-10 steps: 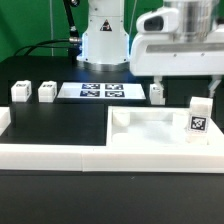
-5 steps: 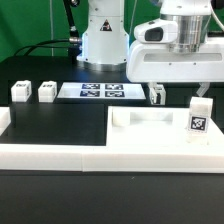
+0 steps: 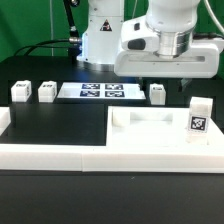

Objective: Assemble square table

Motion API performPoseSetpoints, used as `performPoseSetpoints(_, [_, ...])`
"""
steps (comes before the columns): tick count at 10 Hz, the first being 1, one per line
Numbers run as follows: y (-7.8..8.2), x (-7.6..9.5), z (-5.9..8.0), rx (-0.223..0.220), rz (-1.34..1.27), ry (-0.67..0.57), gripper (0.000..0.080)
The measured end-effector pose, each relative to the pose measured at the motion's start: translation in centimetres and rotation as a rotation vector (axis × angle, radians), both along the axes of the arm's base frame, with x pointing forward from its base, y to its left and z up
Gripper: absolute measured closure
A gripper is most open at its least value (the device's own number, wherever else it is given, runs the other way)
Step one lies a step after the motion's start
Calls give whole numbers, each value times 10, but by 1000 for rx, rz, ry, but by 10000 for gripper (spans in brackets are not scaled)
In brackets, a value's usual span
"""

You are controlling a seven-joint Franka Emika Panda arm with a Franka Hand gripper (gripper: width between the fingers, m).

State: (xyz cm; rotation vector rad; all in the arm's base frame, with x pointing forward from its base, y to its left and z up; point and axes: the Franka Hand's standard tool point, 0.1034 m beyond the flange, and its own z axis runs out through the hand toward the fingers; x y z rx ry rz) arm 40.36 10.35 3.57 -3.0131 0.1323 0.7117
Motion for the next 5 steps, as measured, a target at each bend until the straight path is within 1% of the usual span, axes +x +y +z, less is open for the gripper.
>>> performPoseSetpoints(1, [0, -10, 0, 2, 1, 58, 150])
performPoseSetpoints(3, [-3, -12, -1, 9, -11, 218, 150])
performPoseSetpoints(4, [-4, -11, -2, 10, -14, 266, 150])
performPoseSetpoints(5, [-6, -15, -2, 14, -18, 343, 150])
